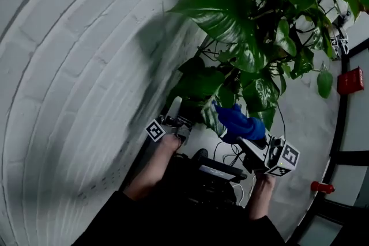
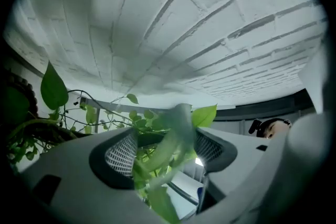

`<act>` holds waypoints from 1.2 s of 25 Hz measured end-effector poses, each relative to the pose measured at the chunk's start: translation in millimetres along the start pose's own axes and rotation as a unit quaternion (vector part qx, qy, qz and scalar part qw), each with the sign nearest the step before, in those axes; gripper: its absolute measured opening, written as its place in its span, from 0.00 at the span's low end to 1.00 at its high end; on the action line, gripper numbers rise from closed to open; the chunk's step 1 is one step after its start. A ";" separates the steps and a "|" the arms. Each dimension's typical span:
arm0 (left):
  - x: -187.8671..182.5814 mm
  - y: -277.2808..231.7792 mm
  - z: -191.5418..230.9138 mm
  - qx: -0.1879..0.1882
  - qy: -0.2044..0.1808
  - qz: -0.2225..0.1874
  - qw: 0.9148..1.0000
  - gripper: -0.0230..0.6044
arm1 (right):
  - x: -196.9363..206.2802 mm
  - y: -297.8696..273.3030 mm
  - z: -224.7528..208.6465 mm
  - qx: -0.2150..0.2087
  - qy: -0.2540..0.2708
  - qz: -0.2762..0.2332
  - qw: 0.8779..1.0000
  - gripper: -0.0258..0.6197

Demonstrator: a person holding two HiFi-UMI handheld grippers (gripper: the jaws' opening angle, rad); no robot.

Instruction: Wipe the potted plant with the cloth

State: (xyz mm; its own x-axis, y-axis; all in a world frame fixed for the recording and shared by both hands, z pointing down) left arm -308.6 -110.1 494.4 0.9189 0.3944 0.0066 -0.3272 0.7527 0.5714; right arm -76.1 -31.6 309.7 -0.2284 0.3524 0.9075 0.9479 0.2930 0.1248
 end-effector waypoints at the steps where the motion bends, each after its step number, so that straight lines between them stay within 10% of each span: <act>1: -3.9 -3.1 -3.2 0.007 -0.002 -0.005 1.000 0.56 | -10.3 -3.7 3.0 -0.025 -0.001 -0.024 0.999 0.23; 3: -10.0 -7.9 -9.1 0.022 -0.005 -0.013 1.000 0.56 | -22.6 -13.4 0.3 -0.034 0.007 -0.041 0.999 0.23; 9: -24.6 -8.1 -18.4 0.041 -0.020 -0.031 0.998 0.56 | -10.5 -46.7 -80.6 0.184 0.042 0.060 0.980 0.23; 13: -32.4 -8.3 -28.1 0.058 -0.034 -0.030 0.997 0.56 | 4.4 -70.5 -123.5 0.246 0.059 0.107 0.962 0.23; 20: -33.1 -10.0 -47.0 0.095 -0.064 0.005 0.993 0.52 | 67.8 -125.9 -159.8 0.223 0.044 0.231 0.946 0.23; 30: -34.7 -7.4 -49.5 0.089 -0.080 0.024 0.993 0.52 | 88.6 -175.2 -118.9 0.117 0.040 0.267 0.956 0.23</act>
State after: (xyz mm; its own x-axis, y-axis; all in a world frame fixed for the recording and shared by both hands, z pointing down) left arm -349.0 -103.2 449.3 0.9312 0.3279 0.1590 -0.3401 0.6251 0.7026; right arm -236.0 -157.5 415.9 0.3003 0.4411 0.8457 0.8469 0.2845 -0.4491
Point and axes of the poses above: the fingertips, and each gripper's own axes: y backward along the fingers, z to its left, x out of its underside, the point moved 5 cm from there along y, backward along the fingers, and after that the axes turned 4 degrees about z, right-handed, at the moved point
